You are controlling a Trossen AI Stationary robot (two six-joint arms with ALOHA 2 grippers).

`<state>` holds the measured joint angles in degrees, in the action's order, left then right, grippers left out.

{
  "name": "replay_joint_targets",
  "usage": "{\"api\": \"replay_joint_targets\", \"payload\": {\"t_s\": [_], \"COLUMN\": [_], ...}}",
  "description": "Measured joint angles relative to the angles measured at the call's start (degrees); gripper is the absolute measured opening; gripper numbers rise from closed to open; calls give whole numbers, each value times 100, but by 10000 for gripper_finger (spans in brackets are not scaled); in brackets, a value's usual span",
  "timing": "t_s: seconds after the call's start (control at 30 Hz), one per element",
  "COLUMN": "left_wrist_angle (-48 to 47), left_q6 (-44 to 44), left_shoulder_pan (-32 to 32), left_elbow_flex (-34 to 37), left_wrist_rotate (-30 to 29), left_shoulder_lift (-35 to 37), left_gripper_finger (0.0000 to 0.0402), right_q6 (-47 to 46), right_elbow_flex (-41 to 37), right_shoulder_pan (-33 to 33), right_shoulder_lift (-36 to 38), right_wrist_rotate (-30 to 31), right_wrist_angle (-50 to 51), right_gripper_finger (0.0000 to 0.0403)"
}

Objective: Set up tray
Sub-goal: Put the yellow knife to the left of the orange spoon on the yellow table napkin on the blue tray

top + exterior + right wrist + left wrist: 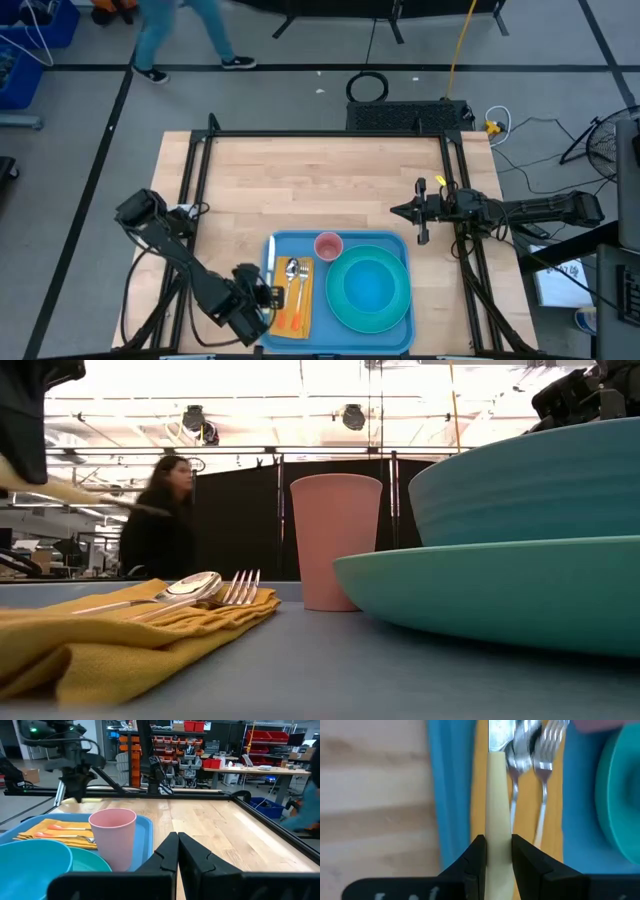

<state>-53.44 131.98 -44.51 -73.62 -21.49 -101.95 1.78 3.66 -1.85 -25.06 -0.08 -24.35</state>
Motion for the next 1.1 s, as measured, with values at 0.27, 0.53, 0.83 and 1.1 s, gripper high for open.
{"api": "replay_joint_targets", "payload": {"t_s": [0.27, 0.53, 0.83, 1.1], "left_wrist_angle": [60, 109, 146, -26], "left_q6": [-92, 9, 57, 52], "left_shoulder_pan": [176, -42, -142, -190], "left_elbow_flex": [-443, -843, -1039, -1039], "left_wrist_rotate": [218, 200, 388, 504], "left_shoulder_lift": [-571, -887, -1456, -1523], "left_gripper_finger": [69, 69, 69, 69], "right_q6": [92, 336, 341, 238], "right_elbow_flex": [-2, 0, -1, -2], "right_shoulder_pan": [0, -2, -2, 0], "right_shoulder_lift": [-2, -4, -4, -4], "right_wrist_rotate": [0, 9, 19, 20], "right_wrist_angle": [42, -162, -161, -160], "right_gripper_finger": [0, 0, 0, 0]}}
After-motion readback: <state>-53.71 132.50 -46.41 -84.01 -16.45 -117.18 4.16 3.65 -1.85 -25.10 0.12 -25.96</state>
